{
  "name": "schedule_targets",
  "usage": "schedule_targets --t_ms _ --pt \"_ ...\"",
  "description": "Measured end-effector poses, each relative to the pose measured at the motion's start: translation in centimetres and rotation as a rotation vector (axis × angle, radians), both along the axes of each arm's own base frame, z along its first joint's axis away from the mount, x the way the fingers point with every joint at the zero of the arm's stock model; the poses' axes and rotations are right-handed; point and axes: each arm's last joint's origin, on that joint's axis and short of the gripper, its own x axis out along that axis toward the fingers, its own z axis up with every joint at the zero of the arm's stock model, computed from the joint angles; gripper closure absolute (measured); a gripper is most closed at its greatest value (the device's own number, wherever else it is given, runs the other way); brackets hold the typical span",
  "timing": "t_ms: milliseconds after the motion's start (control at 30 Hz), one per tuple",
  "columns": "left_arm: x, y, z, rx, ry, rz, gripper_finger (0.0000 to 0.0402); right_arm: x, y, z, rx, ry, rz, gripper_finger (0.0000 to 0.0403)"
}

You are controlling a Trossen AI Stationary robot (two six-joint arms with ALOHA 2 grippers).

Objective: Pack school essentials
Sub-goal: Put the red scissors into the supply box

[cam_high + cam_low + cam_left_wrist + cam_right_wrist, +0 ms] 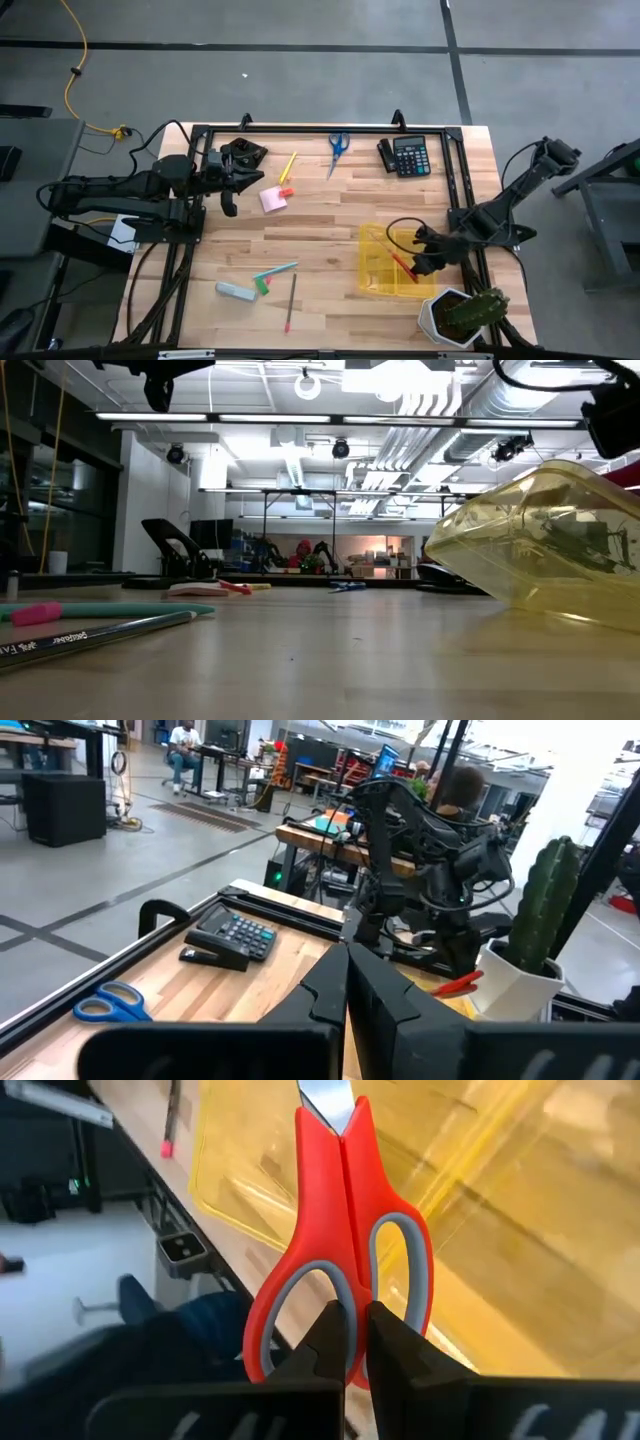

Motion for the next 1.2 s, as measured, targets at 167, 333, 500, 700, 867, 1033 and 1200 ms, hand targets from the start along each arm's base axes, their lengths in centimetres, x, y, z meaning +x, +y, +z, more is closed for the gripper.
schedule_targets --t_ms 167,333,500,700,867,1033,1200 --pt "0.0 0.0 0.0 0.0 0.0 0.0 0.0402 0.2 -0.4 -0.2 0.131 0.117 -0.085 0.0402" --pt "0.0 0.0 0.0 0.0 0.0 0.0 0.0401 1.3 -1.3 0.3 0.198 0.079 -0.199 0.0402" --pt "0.0 0.0 0.0 0.0 0.0 0.001 0.0402 2.3 -2.1 0.1 0.231 0.089 -0.238 0.0403" --pt "0.0 0.0 0.0 0.0 0.001 0.001 0.0402 3.6 -2.2 -0.8 0.238 0.117 -0.259 0.0403" --pt "0.0 0.0 0.0 0.023 0.008 0.001 0.0401 4.9 -1.9 -1.5 0.247 0.099 -0.304 0.0402" --pt "0.0 0.0 0.0 0.026 0.009 0.002 0.0401 5.8 -1.5 -2.6 0.247 0.126 -0.331 0.0402" --pt "0.0 0.0 0.0 0.026 0.009 0.002 0.0402 6.2 -1.3 -3.4 0.233 0.145 -0.337 0.0402"
